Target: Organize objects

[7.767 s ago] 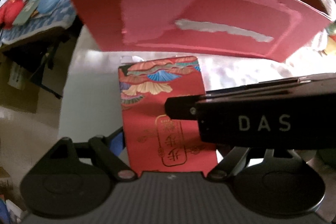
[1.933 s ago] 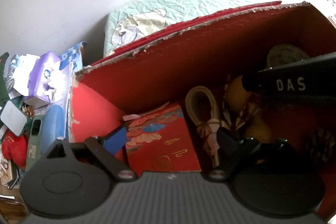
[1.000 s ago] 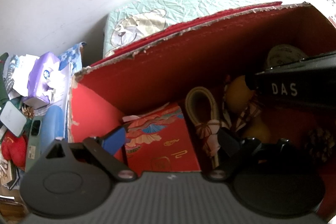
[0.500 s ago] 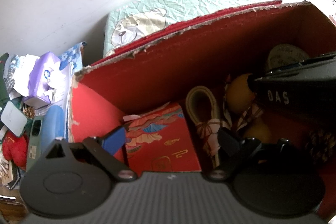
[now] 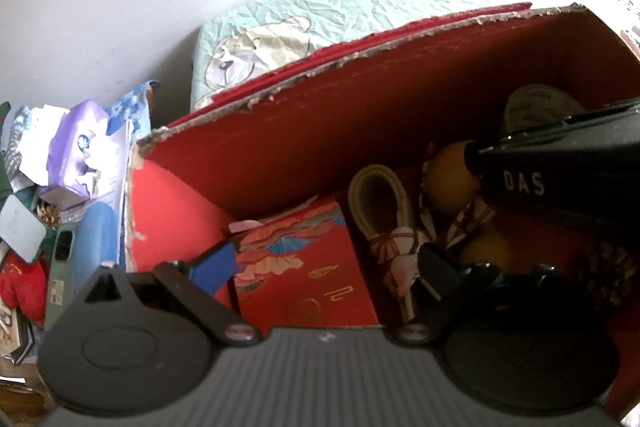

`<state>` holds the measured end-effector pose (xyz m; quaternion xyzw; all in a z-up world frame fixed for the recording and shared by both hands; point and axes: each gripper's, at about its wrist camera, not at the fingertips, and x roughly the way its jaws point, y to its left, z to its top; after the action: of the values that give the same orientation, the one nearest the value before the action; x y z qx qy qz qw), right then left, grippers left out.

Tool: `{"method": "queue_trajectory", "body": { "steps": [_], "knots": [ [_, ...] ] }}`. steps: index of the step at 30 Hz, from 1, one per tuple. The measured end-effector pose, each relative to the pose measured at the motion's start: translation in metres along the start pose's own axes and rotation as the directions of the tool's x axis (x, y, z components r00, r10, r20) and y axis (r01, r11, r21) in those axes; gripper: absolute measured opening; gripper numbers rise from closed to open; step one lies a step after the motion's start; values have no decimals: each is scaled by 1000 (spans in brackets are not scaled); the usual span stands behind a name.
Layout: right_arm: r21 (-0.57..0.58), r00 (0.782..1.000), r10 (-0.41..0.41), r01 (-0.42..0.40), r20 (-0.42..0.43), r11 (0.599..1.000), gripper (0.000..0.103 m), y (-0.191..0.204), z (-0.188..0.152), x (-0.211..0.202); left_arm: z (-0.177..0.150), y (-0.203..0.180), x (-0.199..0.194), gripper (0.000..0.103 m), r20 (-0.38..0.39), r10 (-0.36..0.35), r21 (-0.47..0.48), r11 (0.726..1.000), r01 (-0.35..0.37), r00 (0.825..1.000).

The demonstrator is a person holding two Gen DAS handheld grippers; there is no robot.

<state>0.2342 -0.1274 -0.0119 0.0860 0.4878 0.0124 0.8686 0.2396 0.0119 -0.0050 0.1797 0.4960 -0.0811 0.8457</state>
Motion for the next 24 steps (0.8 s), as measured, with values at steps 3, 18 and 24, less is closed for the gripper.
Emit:
{"method": "queue_trajectory", "body": {
  "steps": [3,18,24],
  "knots": [
    [-2,1000,-1,1,0,1000,25,0,0,0,0,1,1,98,-2,3,0,1000,-3,1000],
    [17,1000,22,-22,-13,1000,27,-2,2,2,4,6,5,100,-11,0,5,1000,0,1000],
    [32,999,44,-44,-24,999,30,-5,2,3,6,11,5,99,-6,9,-6,1000,-9,1000]
  ]
}}
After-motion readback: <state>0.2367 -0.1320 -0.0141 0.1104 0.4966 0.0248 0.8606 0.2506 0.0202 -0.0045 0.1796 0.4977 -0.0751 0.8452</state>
